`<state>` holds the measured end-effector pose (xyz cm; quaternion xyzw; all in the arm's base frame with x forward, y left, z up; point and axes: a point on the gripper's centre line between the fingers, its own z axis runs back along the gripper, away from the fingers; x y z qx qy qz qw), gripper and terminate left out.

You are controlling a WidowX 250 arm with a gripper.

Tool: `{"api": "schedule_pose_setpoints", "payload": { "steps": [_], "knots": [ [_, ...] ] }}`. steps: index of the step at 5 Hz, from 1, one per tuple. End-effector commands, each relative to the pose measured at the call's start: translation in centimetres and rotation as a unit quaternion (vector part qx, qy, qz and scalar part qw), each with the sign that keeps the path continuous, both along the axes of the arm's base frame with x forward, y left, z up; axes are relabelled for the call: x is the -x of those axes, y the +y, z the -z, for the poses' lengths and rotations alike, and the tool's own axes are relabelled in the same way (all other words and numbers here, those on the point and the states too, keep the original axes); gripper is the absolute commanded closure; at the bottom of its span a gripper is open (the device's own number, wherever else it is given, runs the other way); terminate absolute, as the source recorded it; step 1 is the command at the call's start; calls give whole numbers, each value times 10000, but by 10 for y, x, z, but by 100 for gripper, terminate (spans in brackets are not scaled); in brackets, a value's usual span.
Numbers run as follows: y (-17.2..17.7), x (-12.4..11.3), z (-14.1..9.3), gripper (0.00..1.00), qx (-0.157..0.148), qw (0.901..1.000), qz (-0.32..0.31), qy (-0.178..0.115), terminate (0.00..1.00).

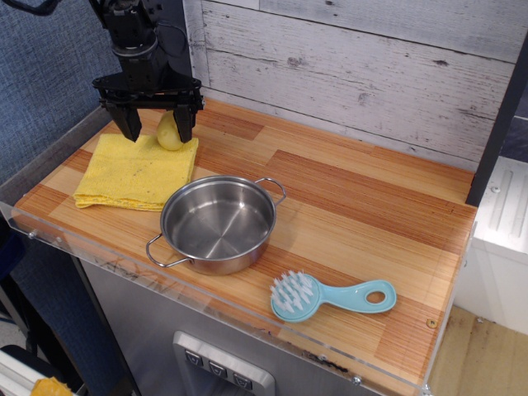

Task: Hold the potato from top yellow cloth and place it inside of the steel pan.

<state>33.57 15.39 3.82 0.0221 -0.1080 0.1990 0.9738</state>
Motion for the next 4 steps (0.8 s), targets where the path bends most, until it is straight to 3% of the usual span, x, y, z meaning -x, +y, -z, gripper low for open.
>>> {"api": "schedule_pose_setpoints", "payload": {
  "steps": [1, 4],
  "knots": [
    [-1, -3, -5, 100, -206, 9996, 153, -103, 0],
    [-3, -3, -14, 100, -317, 9970, 668, -242, 0]
  ]
}}
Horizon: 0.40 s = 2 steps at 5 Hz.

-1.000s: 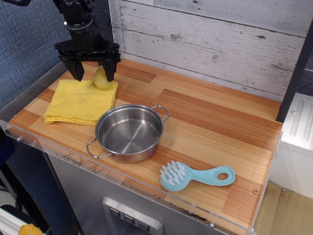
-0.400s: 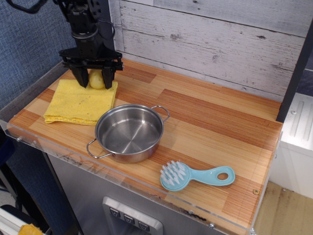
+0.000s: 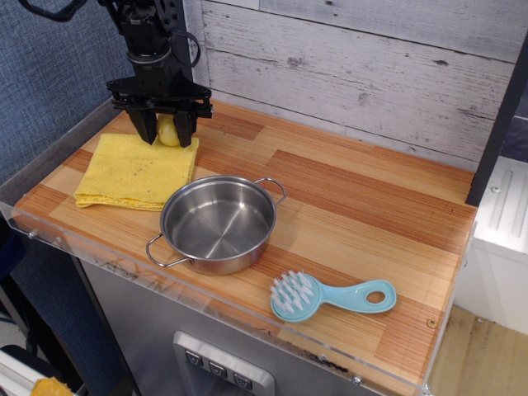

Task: Hold the potato from top yellow cloth and place it inside of the steel pan.

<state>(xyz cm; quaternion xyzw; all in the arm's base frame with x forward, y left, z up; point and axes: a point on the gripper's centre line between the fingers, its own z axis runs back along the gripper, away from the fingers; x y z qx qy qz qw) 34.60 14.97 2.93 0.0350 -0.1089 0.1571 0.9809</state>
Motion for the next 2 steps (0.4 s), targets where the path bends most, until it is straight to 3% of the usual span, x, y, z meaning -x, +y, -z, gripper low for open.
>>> {"api": "schedule_pose_setpoints", "payload": {
  "steps": [1, 2],
  "knots": [
    [0, 8, -39, 100, -325, 9974, 526, -358, 0],
    [-11, 12, -60, 100, -398, 9942, 841, -544, 0]
  ]
}}
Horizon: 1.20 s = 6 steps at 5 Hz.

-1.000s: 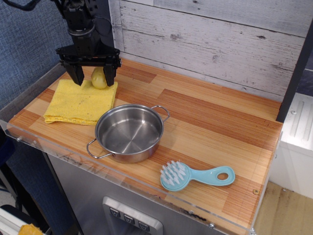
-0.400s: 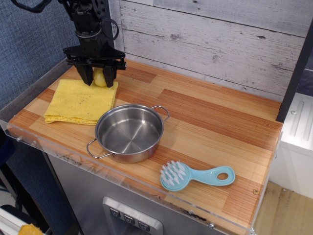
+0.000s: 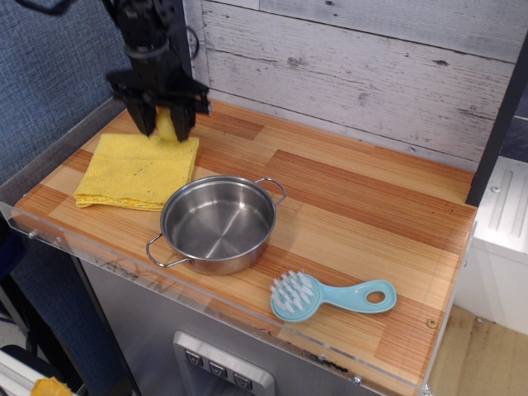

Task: Hold the potato from top yellow cloth and place it inside of the steel pan.

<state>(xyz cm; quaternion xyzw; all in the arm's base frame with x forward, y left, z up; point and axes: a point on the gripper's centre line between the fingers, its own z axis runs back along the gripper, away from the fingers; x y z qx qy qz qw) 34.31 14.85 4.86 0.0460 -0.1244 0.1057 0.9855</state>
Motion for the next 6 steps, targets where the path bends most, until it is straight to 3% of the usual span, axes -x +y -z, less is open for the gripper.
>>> {"api": "schedule_pose_setpoints", "payload": {
  "steps": [1, 4, 6],
  "knots": [
    [-29, 19, -58, 100, -216, 9954, 737, -579, 0],
    [-105, 77, -57, 100, -118, 9727, 2273, -461, 0],
    [-117, 100, -38, 100, -206, 9643, 2636, -133, 0]
  ]
}}
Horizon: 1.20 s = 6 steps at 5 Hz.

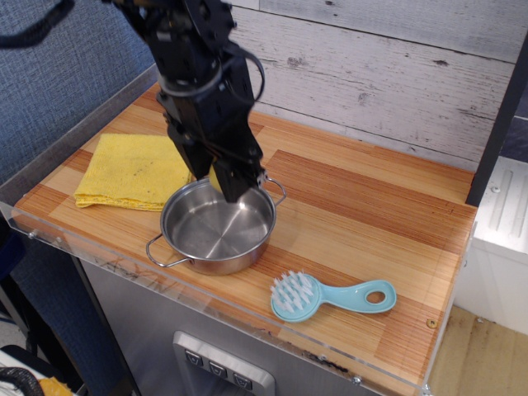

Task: Hold the potato from top yellow cloth and place it inside of the steel pan.

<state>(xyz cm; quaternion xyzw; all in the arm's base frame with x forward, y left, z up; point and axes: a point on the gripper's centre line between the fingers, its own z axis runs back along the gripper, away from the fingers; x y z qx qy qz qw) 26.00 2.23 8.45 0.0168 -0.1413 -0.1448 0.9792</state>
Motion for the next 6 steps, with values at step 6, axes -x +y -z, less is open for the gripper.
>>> {"api": "schedule_pose_setpoints", "payload": {
  "steps": [6],
  "knots": [
    [25, 18, 45, 100, -231, 9983, 102, 524, 0]
  ]
}}
